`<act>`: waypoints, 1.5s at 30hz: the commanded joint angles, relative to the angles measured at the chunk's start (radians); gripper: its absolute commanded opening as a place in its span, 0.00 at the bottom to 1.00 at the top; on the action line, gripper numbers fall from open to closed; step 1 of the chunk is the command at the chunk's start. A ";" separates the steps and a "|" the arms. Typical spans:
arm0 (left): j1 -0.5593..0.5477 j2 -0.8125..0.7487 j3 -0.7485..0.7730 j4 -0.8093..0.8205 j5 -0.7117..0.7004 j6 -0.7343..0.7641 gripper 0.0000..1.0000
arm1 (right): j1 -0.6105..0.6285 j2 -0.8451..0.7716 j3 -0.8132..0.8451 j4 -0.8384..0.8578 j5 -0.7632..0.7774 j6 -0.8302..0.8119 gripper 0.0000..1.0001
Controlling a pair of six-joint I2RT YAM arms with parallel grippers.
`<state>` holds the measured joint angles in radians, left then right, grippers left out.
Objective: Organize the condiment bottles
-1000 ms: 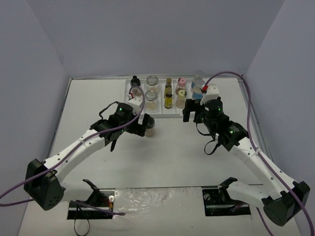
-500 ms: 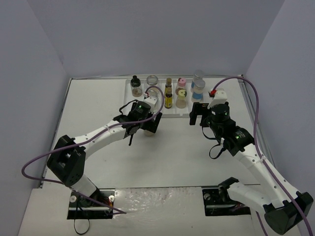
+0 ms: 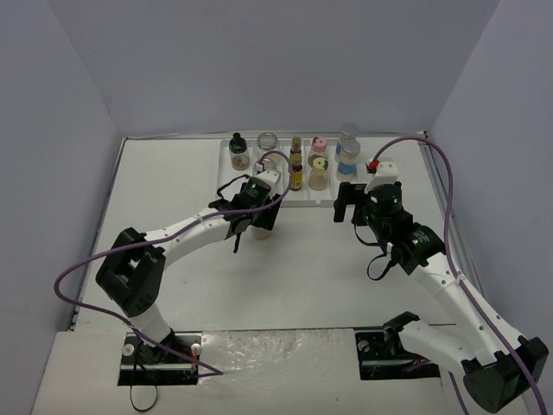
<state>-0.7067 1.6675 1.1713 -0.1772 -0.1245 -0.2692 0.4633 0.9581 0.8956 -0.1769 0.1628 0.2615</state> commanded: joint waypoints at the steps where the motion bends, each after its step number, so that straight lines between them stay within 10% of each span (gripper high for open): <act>1: 0.006 -0.105 0.049 0.014 -0.017 -0.028 0.12 | -0.008 0.002 0.003 0.048 -0.012 0.002 1.00; 18: 0.344 -0.047 0.388 -0.160 0.040 0.008 0.00 | -0.014 -0.047 0.020 0.043 -0.015 0.001 1.00; 45: 0.328 0.322 0.605 -0.047 0.046 0.007 0.14 | -0.023 -0.079 -0.009 -0.012 0.031 0.005 1.00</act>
<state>-0.3675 2.0487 1.7203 -0.3382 -0.0753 -0.2623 0.4454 0.8787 0.8909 -0.2222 0.1588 0.2615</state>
